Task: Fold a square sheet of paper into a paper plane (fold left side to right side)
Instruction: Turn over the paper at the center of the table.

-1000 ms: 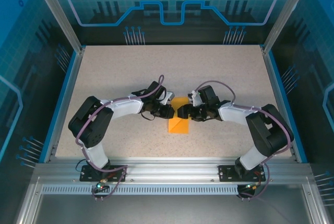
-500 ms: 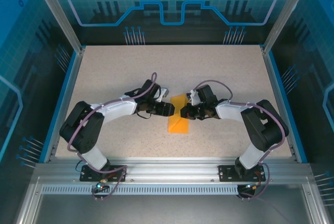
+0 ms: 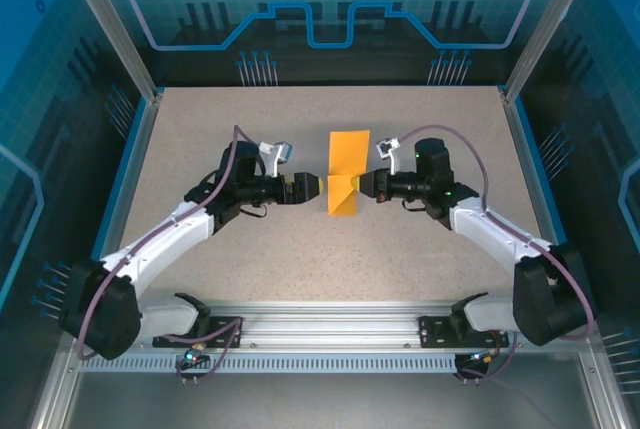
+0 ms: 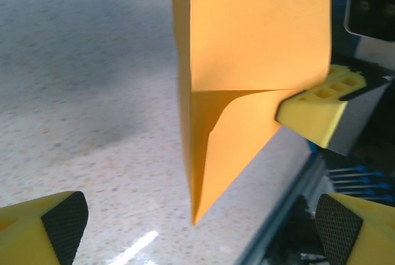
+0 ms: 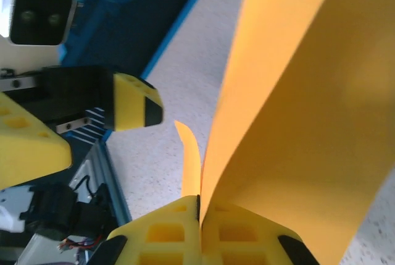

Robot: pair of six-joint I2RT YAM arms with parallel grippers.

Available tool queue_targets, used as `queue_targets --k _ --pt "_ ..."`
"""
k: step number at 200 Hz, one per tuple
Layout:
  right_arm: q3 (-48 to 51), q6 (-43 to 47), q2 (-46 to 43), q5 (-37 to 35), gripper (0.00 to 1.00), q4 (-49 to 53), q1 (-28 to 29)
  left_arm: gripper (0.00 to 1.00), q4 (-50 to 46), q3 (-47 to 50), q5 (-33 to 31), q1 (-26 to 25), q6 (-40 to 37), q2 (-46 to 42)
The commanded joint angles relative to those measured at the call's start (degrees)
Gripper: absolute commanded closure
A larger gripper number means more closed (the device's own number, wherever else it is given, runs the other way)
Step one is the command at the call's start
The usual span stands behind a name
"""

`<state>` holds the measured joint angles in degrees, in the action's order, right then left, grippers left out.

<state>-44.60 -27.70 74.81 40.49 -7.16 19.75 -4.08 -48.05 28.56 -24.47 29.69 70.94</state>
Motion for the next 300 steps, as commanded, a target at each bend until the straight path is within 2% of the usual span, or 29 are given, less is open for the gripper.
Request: queue_targets --k 1,58,80,121,151,203,231,276,300 --pt "-4.3 4.88 -2.4 8.84 1.0 0.26 -0.81 0.01 5.68 -1.5 9.48 0.21 3.48 -2.42" --pt "-9.26 3.31 -4.8 14.57 1.0 -1.87 -0.5 0.01 6.48 -4.68 12.63 0.21 4.35 -3.32" --pt "-9.41 1.68 -5.21 15.46 1.0 -3.77 0.28 0.02 10.58 -4.42 15.49 -0.04 6.55 -3.09" --pt "-8.26 -4.23 -4.96 15.84 1.0 -11.11 1.77 0.11 14.94 -4.76 17.96 -1.23 7.8 -3.35" --pt "-7.97 -5.46 -4.54 15.3 1.0 -12.64 3.23 0.21 15.06 -5.91 18.82 -2.58 7.31 -2.92" --pt "-6.66 -5.96 -4.49 12.45 1.0 -11.24 3.41 0.48 13.7 -6.26 17.37 -2.73 6.23 -4.24" --pt "-6.16 -6.31 -4.65 11.62 1.0 -10.95 3.07 0.53 12.04 -6.43 16.39 -2.74 5.3 -4.74" --pt "-4.18 -6.57 -5.33 11.01 1.0 -10.42 2.58 0.73 11.0 -6.35 15.14 -2.76 4.61 -4.37" --pt "-3.96 -5.85 -5.7 10.56 0.9 -9.05 2.49 0.82 9.6 -6.35 14.14 -2.77 3.78 -3.92"
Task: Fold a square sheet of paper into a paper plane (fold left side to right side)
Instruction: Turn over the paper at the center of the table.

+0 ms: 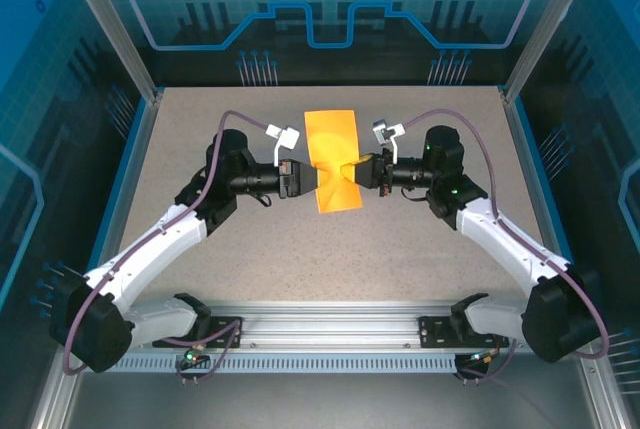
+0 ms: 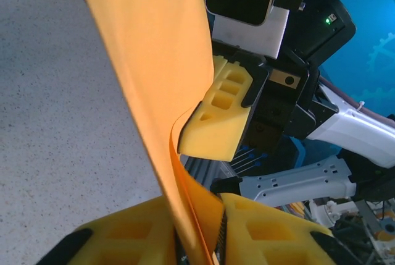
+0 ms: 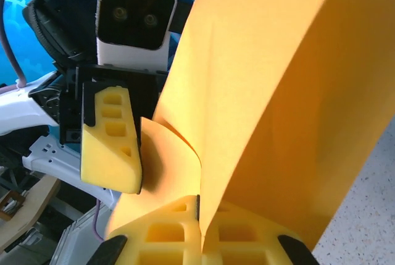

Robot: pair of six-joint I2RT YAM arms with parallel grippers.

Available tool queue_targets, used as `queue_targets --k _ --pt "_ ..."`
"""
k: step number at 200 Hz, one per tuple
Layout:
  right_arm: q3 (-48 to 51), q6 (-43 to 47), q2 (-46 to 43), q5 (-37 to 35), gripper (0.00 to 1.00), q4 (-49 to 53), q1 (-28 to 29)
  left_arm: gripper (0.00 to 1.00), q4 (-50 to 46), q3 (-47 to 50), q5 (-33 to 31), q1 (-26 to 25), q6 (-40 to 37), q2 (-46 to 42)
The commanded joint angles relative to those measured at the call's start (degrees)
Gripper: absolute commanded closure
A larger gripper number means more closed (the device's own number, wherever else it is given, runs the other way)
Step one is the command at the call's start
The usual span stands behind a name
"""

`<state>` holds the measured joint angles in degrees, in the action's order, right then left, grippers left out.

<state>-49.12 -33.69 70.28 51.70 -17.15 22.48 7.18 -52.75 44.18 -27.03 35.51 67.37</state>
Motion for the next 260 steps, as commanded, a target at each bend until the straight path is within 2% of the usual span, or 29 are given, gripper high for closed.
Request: queue_targets --k 1,21,42,50,69,81,108,129,147,180,202,231,260 --pt "0.59 0.22 -1.23 -0.74 0.89 1.04 -0.24 0.82 -1.74 -1.65 -1.52 -0.17 -2.07 -0.34" --pt "0.85 1.69 -2.33 -1.77 0.77 4.51 -0.83 0.87 -4.13 -1.82 -3.13 -0.21 -3.46 -0.14" --pt "0.96 4.93 -4.7 -4.51 0.6 10.5 -2.11 0.89 -7.97 -1.99 -5.79 -0.28 -5.65 -0.28" --pt "0.96 6.35 -5.86 -6.19 0.52 13.49 -2.85 0.89 -10.48 -2.21 -7.61 -0.39 -6.93 -0.24" --pt "0.54 10.8 -9.11 -13.39 0.4 23.25 -4.65 0.91 -20.07 -4.08 -14.48 -1.57 -11.38 0.12" --pt "0.14 13.3 -10.91 -20.26 0.32 30.32 -5.84 0.93 -26.42 -5.83 -21.87 -3.25 -14.08 0.64" --pt "-0.91 16.65 -12.7 -40.51 0.3 45.73 -7.39 0.97 -40.04 -10.47 -39.57 -8.98 -17.25 4.02" --pt "-0.9 14.99 -13.52 -51.06 0.26 52.6 -9.73 0.99 -48.43 -14.71 -53.63 -14.62 -16.63 8.28" --pt "1.17 12.36 -14.89 -55.77 0.23 54.89 -12.7 1.0 -56.25 -18.83 -64.09 -18.7 -12.7 13.07" --pt "4.34 10.86 -18.23 -58.1 0.18 56.63 -16.9 1.0 -71.59 -27.04 -80.2 -25.13 -0.48 22.73" --pt "5.22 9.7 -20.04 -60.91 0.19 57.77 -18.48 1.0 -79.32 -31.73 -82.18 -26.76 8.05 29.84" --pt "5.12 9.4 -21.35 -61.6 0.19 58.68 -19.56 1.0 -81.07 -35.06 -75.03 -27.34 11.44 39.03" --pt "5.8 9.72 -21.94 -60.13 0.19 58.21 -19.75 1.0 -83.62 -41.12 -73.88 -27.81 12.31 46.5"
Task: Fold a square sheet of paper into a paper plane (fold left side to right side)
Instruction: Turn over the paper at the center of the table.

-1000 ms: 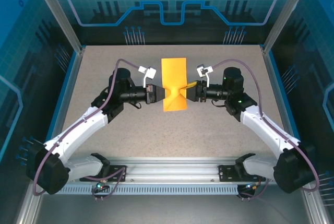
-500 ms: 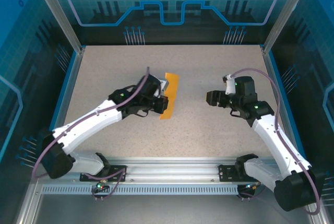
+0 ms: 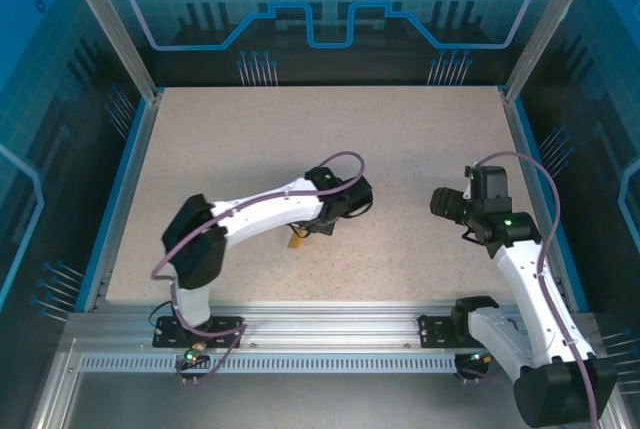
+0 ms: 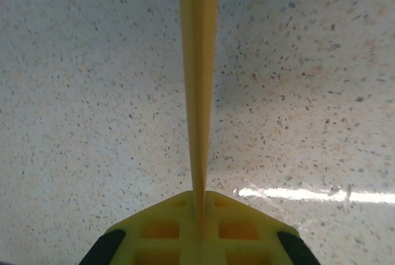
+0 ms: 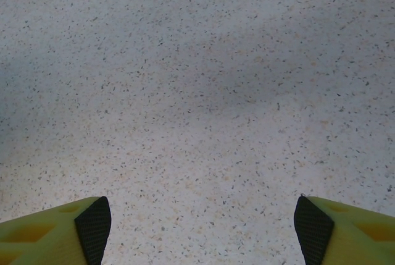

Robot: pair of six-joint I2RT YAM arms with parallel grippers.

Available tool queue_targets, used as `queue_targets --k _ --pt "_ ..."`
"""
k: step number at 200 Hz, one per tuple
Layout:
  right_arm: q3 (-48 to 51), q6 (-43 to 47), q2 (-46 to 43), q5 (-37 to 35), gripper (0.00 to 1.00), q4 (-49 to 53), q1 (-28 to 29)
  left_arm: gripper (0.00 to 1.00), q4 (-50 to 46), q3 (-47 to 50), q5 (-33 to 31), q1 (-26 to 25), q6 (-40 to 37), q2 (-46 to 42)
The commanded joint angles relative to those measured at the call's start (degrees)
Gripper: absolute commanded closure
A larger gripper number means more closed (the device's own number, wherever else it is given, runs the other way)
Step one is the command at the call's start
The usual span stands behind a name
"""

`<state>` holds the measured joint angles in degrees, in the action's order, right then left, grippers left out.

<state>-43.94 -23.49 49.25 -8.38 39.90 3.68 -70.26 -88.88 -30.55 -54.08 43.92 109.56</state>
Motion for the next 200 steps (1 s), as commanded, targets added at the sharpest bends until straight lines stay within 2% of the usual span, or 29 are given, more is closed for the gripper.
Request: queue_targets --k 1,28,77,127,180,200 --pt "0.62 -0.45 -0.91 -0.01 0.19 1.15 -0.95 1.0 -6.24 -5.25 0.84 -0.76 3.94 4.55" --pt "1.32 -0.18 -1.0 1.08 0.19 0.86 -1.16 1.0 -7.39 -10.56 2.7 -0.76 4.06 9.79" --pt "2.45 0.02 -1.09 4.42 0.19 0.22 -1.35 1.0 -6.24 -18.72 10.58 0.79 2.04 18.15" --pt "3.52 0.37 -1.22 8.36 0.2 -0.48 -1.4 1.0 -2.13 -23.36 17.97 3.38 -0.64 21.62" --pt "4.15 0.56 0.7 13.43 0.19 -1.97 -1.36 0.63 3.7 -23.23 26.37 6.67 -3.53 20.33" --pt "4.06 1.25 2.42 16.57 0.19 -2.73 -1.27 0.57 7.86 -21.59 30.77 7.53 -5.39 17.72"
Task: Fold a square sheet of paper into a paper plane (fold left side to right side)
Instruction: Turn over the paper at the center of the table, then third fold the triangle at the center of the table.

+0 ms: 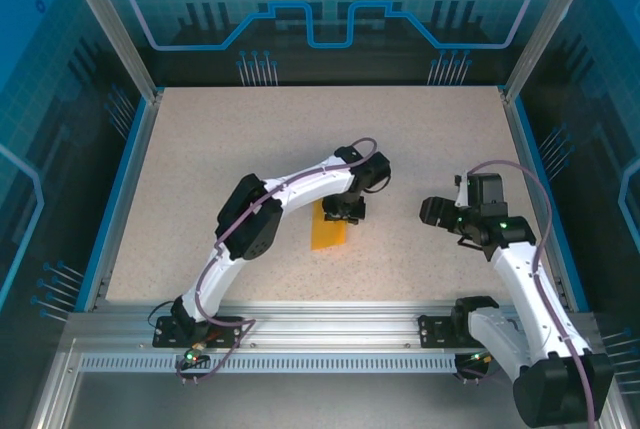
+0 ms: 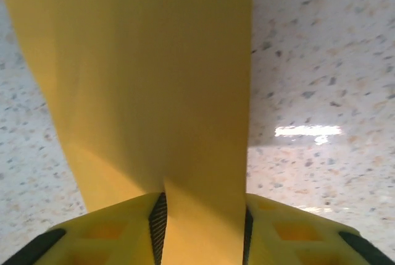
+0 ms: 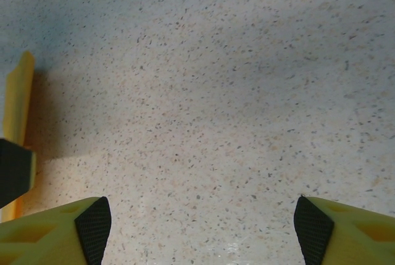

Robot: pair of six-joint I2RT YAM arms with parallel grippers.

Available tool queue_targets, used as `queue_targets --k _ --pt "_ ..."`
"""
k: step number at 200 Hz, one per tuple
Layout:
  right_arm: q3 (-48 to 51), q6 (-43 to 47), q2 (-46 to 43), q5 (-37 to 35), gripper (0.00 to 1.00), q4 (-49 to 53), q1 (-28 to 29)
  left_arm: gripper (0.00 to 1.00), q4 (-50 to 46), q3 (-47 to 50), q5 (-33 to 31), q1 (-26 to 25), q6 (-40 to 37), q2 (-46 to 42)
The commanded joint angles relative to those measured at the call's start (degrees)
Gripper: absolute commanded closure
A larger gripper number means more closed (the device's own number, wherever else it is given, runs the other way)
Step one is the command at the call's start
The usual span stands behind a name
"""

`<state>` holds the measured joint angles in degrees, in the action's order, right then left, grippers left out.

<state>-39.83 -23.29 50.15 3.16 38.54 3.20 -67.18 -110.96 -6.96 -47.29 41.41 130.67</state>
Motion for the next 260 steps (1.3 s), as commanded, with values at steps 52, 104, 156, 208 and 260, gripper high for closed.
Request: queue_targets --k 52,104,156,208,260 --pt "-0.52 -0.04 6.56 11.52 0.25 -6.29 3.41 0.37 17.77 14.26 13.23 5.02 -7.58 -17.57" --pt "-5.52 -5.07 20.99 10.99 0.49 -15.29 16.34 0.33 30.87 35.47 19.36 15.09 -8.19 -31.17" --pt "-16.36 -9.0 40.0 9.73 0.69 -22.52 22.94 0.32 41.32 50.08 28.32 21.71 -7.74 -36.36" --pt "-30.15 -8.4 56.97 11.46 0.74 -22.1 24.74 0.3 44.9 53.93 33.02 23.42 -7.81 -33.72" --pt "-35.32 -7.3 62.81 8.27 0.75 -17.54 24.87 0.3 45.61 53.48 34.64 23.4 -7.3 -30.05"
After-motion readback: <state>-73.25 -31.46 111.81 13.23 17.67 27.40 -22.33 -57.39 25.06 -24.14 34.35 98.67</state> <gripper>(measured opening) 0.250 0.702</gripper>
